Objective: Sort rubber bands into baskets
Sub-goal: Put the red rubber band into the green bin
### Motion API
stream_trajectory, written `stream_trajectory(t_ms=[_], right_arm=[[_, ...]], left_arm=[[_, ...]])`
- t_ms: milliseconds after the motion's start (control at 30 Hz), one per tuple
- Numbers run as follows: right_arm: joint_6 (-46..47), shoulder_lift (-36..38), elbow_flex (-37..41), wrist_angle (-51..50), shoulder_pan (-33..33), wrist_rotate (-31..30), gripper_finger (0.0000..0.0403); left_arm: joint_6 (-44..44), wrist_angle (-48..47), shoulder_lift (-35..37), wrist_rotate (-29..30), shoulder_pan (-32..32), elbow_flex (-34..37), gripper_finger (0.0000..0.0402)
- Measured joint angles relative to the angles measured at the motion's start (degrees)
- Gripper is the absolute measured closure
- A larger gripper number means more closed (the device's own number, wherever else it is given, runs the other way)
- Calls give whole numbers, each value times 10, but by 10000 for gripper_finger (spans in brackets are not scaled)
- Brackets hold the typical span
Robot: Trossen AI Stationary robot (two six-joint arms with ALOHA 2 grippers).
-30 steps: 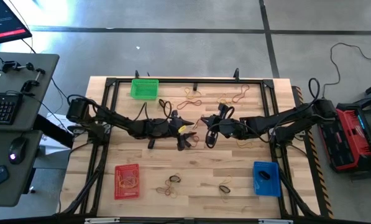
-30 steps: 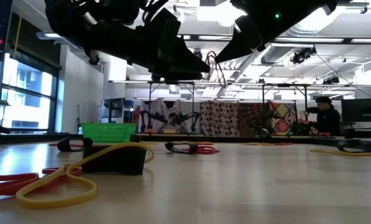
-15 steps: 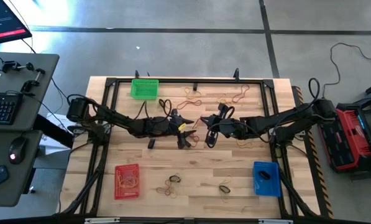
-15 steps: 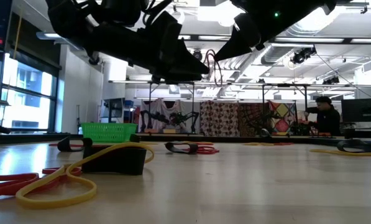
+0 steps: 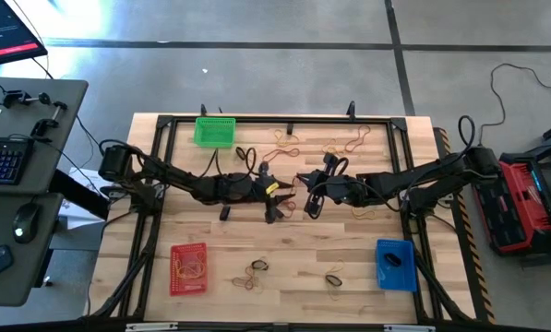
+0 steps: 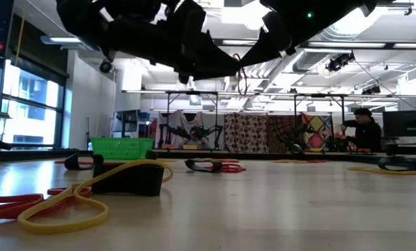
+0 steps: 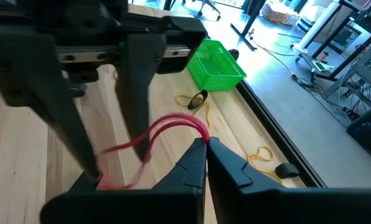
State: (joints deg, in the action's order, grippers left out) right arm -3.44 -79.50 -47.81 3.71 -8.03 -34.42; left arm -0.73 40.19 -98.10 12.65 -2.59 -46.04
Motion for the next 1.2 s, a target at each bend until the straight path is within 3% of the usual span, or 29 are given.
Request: stream_trajectory(t_ms=[200, 400, 567, 967, 1200], right_arm=[[0, 0, 0, 0, 0, 1, 403], [0, 0, 0, 0, 0, 3, 403], [9, 0, 0, -1, 0, 6, 394], [36, 0, 0, -14, 0, 6, 256], [50, 0, 0, -22, 0, 6, 232]], left_arm=[[-16, -19, 0, 37, 8, 0, 305], [3, -26, 0, 47, 15, 0, 390], [14, -62, 15, 53, 15, 0, 397], [72, -184, 127, 132, 16, 1, 401], [85, -302, 224, 162, 49, 1, 401]])
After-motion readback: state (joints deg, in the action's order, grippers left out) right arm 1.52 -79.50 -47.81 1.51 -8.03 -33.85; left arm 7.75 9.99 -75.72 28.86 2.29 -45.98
